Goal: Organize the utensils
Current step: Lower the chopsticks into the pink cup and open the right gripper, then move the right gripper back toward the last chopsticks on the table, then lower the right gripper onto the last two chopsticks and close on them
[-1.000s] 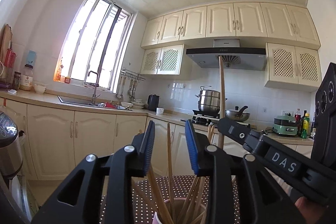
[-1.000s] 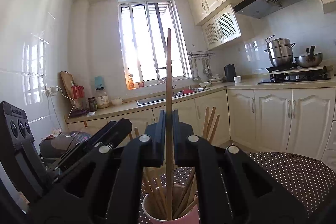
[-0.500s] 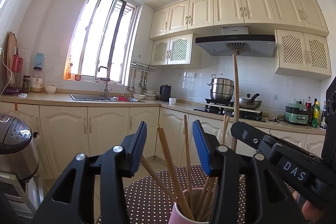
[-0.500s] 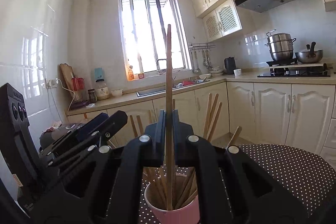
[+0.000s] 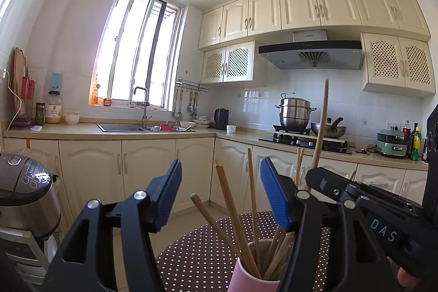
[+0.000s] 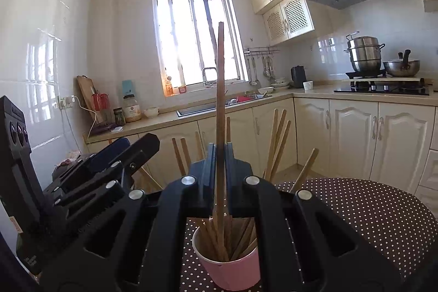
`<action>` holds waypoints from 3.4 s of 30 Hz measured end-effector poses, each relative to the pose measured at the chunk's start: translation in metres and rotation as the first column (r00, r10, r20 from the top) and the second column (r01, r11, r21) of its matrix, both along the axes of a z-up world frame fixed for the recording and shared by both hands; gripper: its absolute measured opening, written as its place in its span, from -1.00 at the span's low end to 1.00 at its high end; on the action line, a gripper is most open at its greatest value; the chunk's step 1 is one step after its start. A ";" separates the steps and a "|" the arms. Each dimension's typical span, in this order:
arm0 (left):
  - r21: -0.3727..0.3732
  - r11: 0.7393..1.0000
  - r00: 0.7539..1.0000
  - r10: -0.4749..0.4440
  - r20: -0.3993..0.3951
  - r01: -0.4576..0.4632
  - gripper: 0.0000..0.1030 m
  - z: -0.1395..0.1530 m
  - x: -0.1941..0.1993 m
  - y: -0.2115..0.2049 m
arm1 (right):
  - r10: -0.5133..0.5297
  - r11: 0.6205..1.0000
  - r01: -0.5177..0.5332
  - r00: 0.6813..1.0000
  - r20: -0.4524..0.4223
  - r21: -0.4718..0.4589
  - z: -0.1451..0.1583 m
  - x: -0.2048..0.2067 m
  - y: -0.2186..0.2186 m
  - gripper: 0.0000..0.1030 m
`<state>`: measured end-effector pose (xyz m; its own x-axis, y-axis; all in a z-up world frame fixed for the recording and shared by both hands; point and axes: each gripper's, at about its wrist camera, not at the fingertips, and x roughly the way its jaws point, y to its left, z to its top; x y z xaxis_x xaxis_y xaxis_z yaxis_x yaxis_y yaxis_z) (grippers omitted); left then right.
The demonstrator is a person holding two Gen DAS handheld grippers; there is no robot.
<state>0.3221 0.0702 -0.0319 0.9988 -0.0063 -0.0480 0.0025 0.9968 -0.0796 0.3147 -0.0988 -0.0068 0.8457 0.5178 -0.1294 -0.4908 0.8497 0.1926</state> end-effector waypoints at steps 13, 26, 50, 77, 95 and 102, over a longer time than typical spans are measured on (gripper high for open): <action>0.028 0.999 0.999 0.023 -0.022 -0.023 0.28 0.010 -0.017 0.003 | -0.007 1.000 0.006 1.000 -0.016 -0.013 0.010 -0.016 -0.004 -0.85; 0.062 0.998 0.998 -0.022 -0.058 0.025 0.42 0.021 -0.051 -0.019 | -0.053 0.998 0.053 0.999 0.010 -0.029 0.029 -0.055 -0.035 -0.42; 0.072 0.980 0.742 -0.091 -0.664 0.184 0.42 -0.110 -0.005 -0.106 | -0.180 0.981 0.139 0.913 -0.365 -0.137 -0.075 -0.050 -0.121 -0.04; 0.081 0.984 0.568 -0.023 -0.823 0.158 0.43 -0.154 0.057 -0.143 | -0.172 0.982 0.080 0.760 -0.627 -0.171 -0.134 -0.006 -0.130 0.04; 0.025 0.984 0.560 -0.079 -0.825 0.177 -0.87 -0.151 0.070 -0.129 | -0.156 0.976 0.004 0.714 -0.682 -0.219 -0.123 0.018 -0.106 0.03; -0.075 0.978 0.557 -0.172 -0.813 0.193 -0.89 -0.155 0.063 -0.106 | -0.139 0.968 -0.066 0.663 -0.736 -0.242 -0.125 0.035 -0.070 0.03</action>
<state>0.3848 -0.0362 -0.1871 0.5158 -0.1720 -0.8392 0.1291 0.9841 -0.1223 0.3500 -0.1687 -0.1319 0.4298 0.3569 -0.8294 -0.2376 0.9309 0.2775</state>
